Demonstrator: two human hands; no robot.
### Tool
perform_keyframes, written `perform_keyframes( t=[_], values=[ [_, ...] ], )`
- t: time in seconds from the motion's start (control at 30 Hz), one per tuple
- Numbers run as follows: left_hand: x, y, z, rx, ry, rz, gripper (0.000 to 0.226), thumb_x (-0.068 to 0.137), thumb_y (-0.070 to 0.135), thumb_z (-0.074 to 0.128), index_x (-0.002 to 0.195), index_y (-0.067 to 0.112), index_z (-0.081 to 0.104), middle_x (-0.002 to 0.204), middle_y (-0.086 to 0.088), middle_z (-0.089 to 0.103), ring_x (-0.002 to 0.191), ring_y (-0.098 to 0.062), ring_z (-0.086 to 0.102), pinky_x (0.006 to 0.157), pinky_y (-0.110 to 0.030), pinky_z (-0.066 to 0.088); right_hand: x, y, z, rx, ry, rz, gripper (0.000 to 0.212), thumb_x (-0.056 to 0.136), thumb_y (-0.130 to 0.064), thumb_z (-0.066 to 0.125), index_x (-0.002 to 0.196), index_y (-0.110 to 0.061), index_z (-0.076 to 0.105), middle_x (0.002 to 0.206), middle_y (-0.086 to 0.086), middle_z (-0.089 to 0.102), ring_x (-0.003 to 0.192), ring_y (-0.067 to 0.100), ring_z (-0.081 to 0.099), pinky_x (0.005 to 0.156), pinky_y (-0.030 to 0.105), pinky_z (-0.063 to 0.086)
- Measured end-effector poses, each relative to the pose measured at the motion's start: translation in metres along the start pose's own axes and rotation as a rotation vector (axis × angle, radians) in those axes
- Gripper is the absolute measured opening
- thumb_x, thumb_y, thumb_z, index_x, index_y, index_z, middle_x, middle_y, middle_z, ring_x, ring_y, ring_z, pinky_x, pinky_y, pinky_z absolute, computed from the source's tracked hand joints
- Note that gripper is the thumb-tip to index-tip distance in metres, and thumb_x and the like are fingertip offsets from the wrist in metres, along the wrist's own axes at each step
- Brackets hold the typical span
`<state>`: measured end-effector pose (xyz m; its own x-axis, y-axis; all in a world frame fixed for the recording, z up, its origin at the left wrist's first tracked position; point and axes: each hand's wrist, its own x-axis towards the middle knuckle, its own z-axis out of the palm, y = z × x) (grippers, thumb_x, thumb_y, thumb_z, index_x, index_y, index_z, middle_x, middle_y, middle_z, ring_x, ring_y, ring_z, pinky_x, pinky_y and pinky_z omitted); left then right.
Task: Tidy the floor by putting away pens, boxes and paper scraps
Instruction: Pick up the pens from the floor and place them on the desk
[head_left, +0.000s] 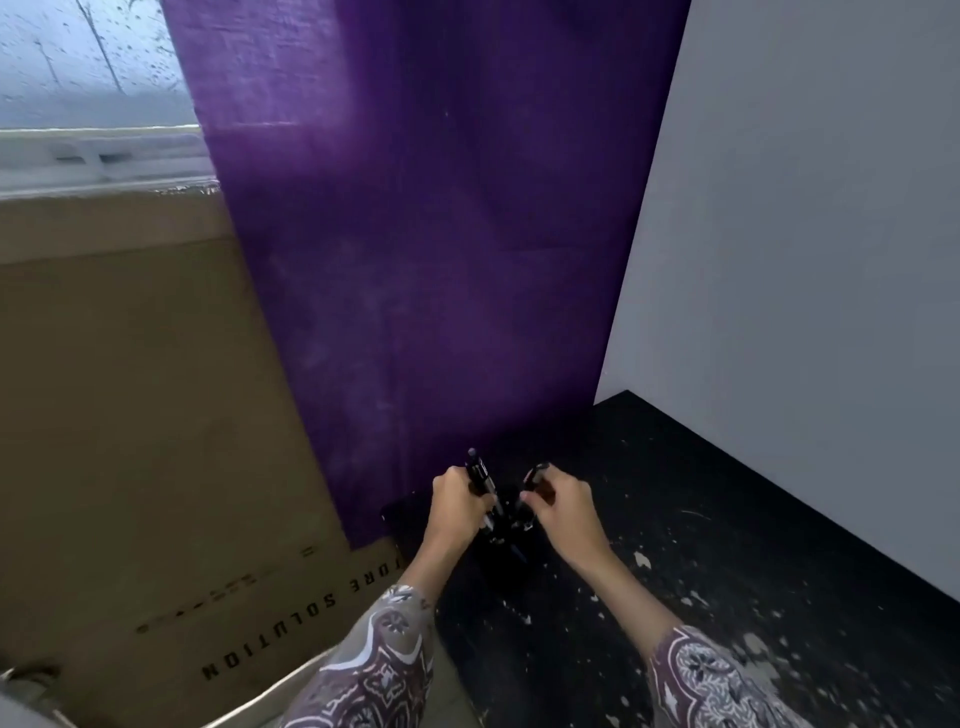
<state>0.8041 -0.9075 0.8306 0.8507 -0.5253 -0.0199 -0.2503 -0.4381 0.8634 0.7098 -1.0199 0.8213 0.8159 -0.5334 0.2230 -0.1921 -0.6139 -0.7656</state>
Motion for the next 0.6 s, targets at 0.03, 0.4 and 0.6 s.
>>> perform_keyframes(
  t=[0.03, 0.4, 0.6],
  values=[
    [0.003, -0.002, 0.004, 0.014, -0.010, 0.000, 0.012, 0.082, -0.002, 0.062, 0.071, 0.003, 0.064, 0.066, -0.003, 0.063, 0.053, -0.009, 0.056, 0.052, -0.021, 0.051, 0.004, 0.005, 0.004, -0.027, -0.016, -0.005, 0.003, 0.085, -0.011, 0.063, 0.087, -0.012, 0.062, 0.083, 0.002, 0.065, 0.078, 0.011, 0.061, 0.071, 0.022, 0.053],
    [0.019, -0.013, 0.022, 0.144, -0.055, 0.135, 0.010, 0.080, 0.013, 0.070, 0.088, 0.011, 0.063, 0.082, -0.006, 0.060, 0.063, -0.011, 0.057, 0.050, -0.019, 0.045, 0.009, 0.011, 0.008, -0.030, -0.015, -0.124, 0.021, 0.087, -0.016, 0.060, 0.108, -0.019, 0.059, 0.090, -0.002, 0.055, 0.082, 0.009, 0.056, 0.073, 0.020, 0.051],
    [0.025, -0.018, 0.015, 0.247, -0.028, 0.155, 0.012, 0.081, 0.011, 0.069, 0.092, 0.006, 0.066, 0.094, -0.006, 0.054, 0.075, -0.016, 0.057, 0.064, -0.026, 0.053, 0.012, 0.024, 0.018, -0.266, -0.016, -0.194, 0.026, 0.092, -0.018, 0.053, 0.115, -0.011, 0.064, 0.101, 0.004, 0.060, 0.095, 0.010, 0.046, 0.082, 0.022, 0.044]
  ],
)
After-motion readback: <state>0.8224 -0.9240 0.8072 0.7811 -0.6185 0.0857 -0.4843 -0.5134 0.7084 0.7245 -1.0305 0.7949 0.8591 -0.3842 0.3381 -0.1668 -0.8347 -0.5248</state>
